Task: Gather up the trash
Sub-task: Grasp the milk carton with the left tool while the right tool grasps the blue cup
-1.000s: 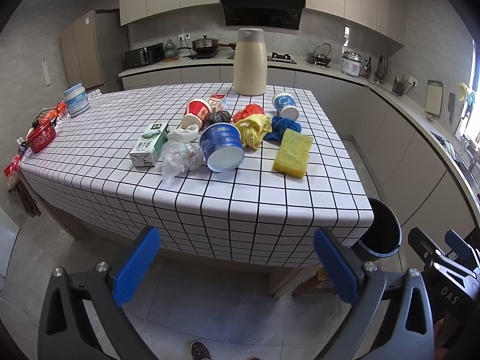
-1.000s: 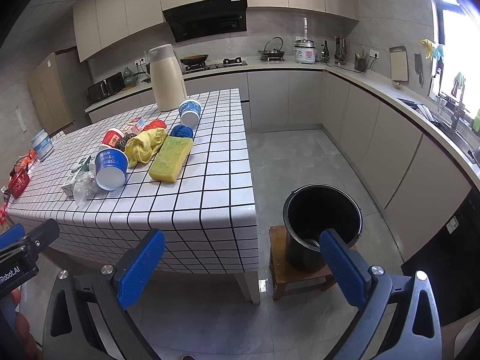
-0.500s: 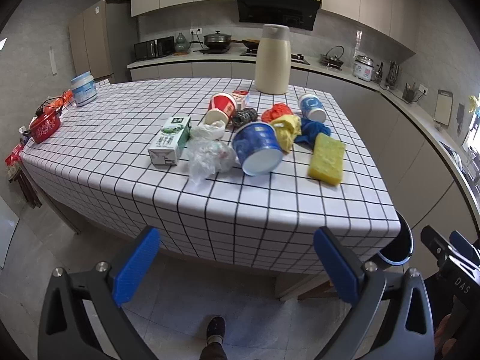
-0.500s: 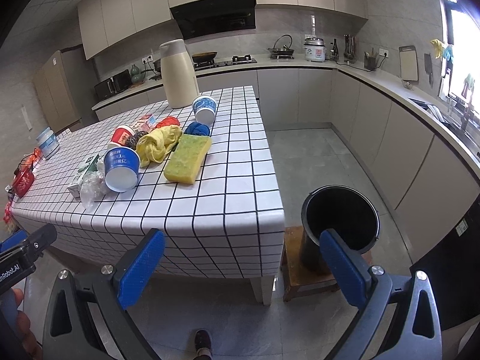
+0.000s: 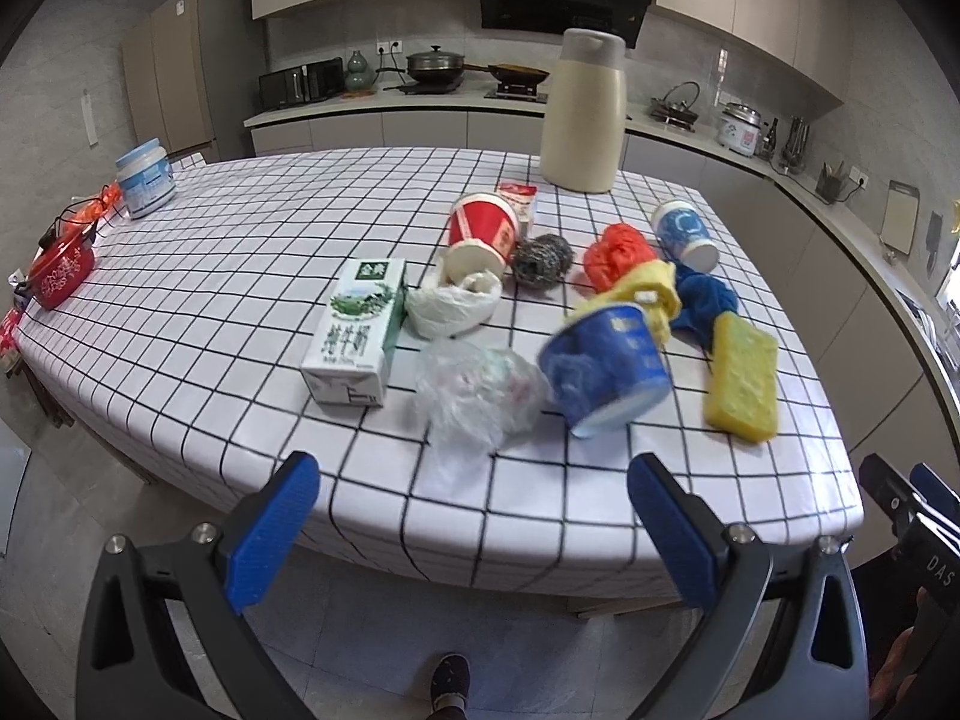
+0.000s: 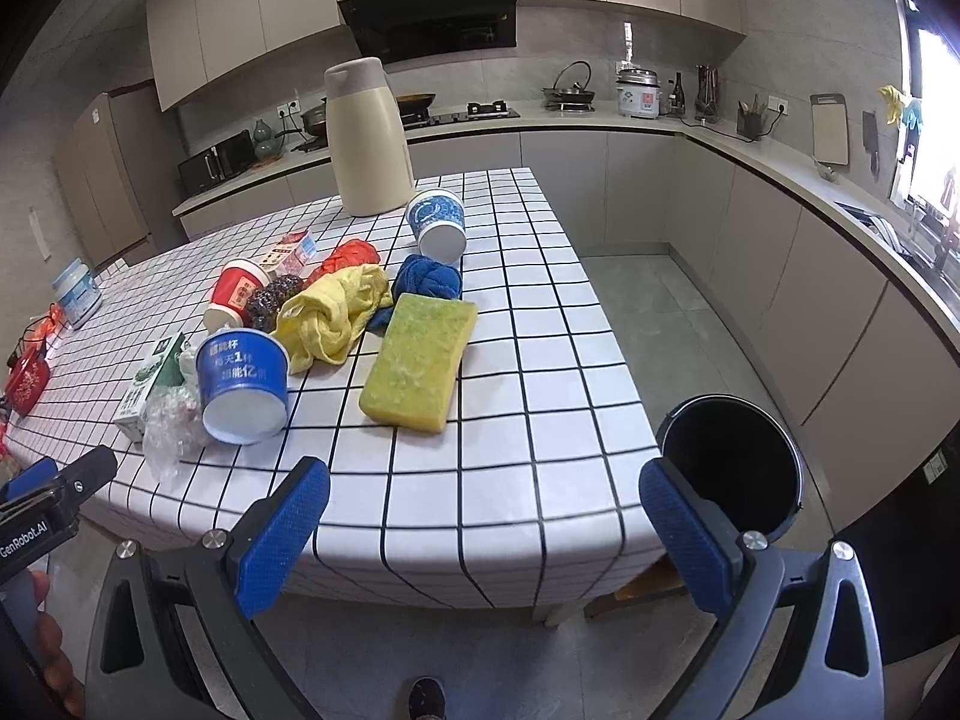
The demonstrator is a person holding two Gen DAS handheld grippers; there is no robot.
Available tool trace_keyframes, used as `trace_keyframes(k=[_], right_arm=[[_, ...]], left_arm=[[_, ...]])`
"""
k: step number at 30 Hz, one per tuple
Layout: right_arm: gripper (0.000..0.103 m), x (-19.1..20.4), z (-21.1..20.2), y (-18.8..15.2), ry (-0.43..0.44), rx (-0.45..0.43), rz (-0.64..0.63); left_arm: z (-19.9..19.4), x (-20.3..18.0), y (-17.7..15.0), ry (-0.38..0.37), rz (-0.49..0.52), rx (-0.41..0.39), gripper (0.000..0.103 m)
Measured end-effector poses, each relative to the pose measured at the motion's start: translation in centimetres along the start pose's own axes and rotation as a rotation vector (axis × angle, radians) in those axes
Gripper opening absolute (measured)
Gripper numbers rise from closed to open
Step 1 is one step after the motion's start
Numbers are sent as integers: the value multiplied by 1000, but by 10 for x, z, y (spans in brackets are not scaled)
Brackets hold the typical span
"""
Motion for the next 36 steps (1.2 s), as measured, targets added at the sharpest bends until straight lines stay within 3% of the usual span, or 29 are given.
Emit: trace_keyframes(k=[8,22,36], right_arm=[[103,34,31,17,11,14,17],[103,155,85,34,153,32,-78],[103,184,129,20,194,128,-88]], left_arm=[[32,33,24,17,-4,13,103],[92,79,45,13,-4,63,103],[141,86,33,-32,2,162,88]])
Point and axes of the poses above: each gripper's, at about its wrist camera, not at the fingertips, and z roughly the way its jaws point, x to its left, y to its top, the point moved 10 cm from there along z, roughly the way its jaws point, and after that the axes turned 7 degrees about -x, right-handed, at the moved point
